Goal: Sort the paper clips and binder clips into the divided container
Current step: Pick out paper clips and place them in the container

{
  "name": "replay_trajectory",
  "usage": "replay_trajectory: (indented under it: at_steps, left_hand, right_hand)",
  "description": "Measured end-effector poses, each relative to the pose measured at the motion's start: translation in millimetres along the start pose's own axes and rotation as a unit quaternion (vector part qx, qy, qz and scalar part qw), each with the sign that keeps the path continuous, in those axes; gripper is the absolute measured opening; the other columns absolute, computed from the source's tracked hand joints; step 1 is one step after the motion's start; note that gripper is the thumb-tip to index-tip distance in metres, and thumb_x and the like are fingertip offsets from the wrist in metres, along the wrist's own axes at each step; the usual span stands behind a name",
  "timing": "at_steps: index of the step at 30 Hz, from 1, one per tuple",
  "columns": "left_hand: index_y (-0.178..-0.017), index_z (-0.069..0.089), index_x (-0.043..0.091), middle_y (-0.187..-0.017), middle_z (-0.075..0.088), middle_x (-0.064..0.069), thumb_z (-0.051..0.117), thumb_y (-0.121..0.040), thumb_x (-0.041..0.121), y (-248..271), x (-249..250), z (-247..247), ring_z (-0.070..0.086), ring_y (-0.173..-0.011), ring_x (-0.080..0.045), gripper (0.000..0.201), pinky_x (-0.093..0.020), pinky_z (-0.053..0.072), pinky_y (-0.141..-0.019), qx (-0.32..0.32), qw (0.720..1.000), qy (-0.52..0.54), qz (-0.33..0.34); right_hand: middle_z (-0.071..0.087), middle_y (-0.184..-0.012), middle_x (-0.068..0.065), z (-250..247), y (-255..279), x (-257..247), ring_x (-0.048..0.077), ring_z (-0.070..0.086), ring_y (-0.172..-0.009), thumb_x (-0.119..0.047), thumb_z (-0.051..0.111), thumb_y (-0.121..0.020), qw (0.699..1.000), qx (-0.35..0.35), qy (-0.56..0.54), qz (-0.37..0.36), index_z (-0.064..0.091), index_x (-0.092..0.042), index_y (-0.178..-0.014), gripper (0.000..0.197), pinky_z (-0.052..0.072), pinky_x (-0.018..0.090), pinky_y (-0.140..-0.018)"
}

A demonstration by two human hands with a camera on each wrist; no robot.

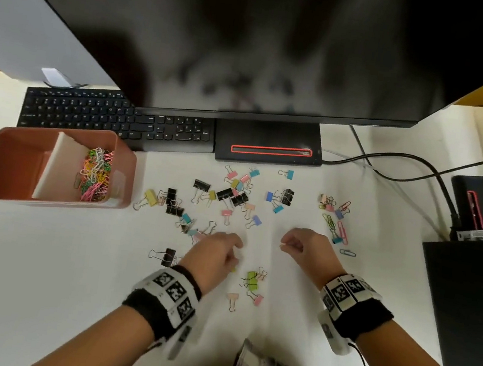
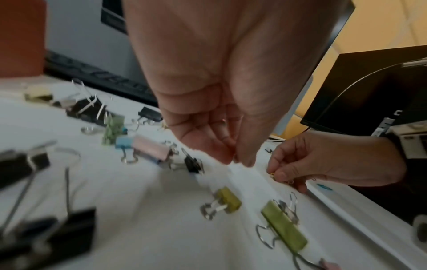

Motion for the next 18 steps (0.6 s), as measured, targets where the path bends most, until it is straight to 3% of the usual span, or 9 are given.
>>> replay_trajectory:
  at_steps: [2, 5, 8, 11, 14, 18]
  left_hand:
    - [-0.118, 0.052, 0.014, -0.093, 0.064, -0.002, 0.052, -0.089, 0.011, -1.0, -10.8, 10.7, 0.059, -0.084, -0.015, 0.030, -0.030, 0.050, -0.083, -0.003, 0.998, 0.011, -0.054]
    - [-0.118, 0.052, 0.011, -0.097, 0.065, -0.004, 0.049, -0.090, 0.010, -0.1, -29.9, 3.2, 0.061, -0.087, -0.017, 0.029, -0.027, 0.049, -0.081, 0.043, 0.993, 0.004, -0.105]
    - [-0.113, 0.055, 0.012, -0.093, 0.065, -0.003, 0.050, -0.089, 0.012, 5.0, -48.2, -13.2, 0.061, -0.082, -0.018, 0.024, -0.028, 0.051, -0.079, 0.091, 0.987, 0.007, -0.135]
    - [-0.105, 0.054, 0.012, -0.089, 0.064, -0.004, 0.055, -0.087, 0.012, 9.8, -59.7, -27.0, 0.057, -0.076, -0.017, 0.018, -0.027, 0.048, -0.070, 0.136, 0.979, 0.027, -0.151]
    - [-0.105, 0.056, 0.012, -0.093, 0.067, -0.005, 0.060, -0.085, 0.014, 10.7, -64.3, -29.5, 0.060, -0.082, -0.018, 0.020, -0.024, 0.043, -0.072, 0.161, 0.972, 0.050, -0.163]
    - [-0.106, 0.061, 0.011, -0.102, 0.066, -0.007, 0.058, -0.087, 0.018, 7.9, -66.5, -26.1, 0.061, -0.090, -0.023, 0.020, -0.029, 0.048, -0.078, 0.155, 0.972, 0.008, -0.177]
  right_hand:
    - [0.067, -0.086, 0.000, -0.2, -0.9, 0.2, 0.005, 0.059, -0.073, -0.017, 0.068, -0.082, 1.000, -0.002, 0.000, 0.000, 0.067, -0.014, -0.088, 0.007, 0.045, 0.014, -0.073]
    - [0.068, -0.087, 0.002, -1.6, -1.0, -1.1, 0.010, 0.061, -0.075, -0.016, 0.069, -0.081, 1.000, -0.005, -0.006, 0.000, 0.068, -0.013, -0.088, 0.008, 0.048, 0.019, -0.076]
    - [0.068, -0.087, 0.003, -2.9, -1.1, -1.7, 0.014, 0.062, -0.078, -0.016, 0.069, -0.081, 1.000, -0.009, -0.016, 0.002, 0.067, -0.013, -0.088, 0.008, 0.050, 0.022, -0.078]
    - [0.066, -0.085, 0.000, -2.5, -1.0, -1.3, 0.010, 0.060, -0.075, -0.017, 0.069, -0.081, 1.000, -0.011, -0.022, -0.001, 0.067, -0.014, -0.088, 0.007, 0.046, 0.017, -0.074]
    - [0.065, -0.083, -0.001, -2.6, -1.9, 0.6, 0.008, 0.059, -0.074, -0.018, 0.070, -0.081, 1.000, -0.013, -0.024, 0.003, 0.067, -0.014, -0.088, 0.008, 0.046, 0.017, -0.073]
    - [0.065, -0.082, -0.001, -2.1, -1.9, 1.3, 0.009, 0.060, -0.074, -0.018, 0.070, -0.080, 0.999, -0.014, -0.035, 0.008, 0.068, -0.014, -0.087, 0.008, 0.048, 0.018, -0.075]
Point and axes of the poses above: each hand's wrist, its own y-axis away from the middle knuckle, its own z-axis out of the palm, x = y × z, the point moved 8 cm from there along -y, towards the middle knuckle
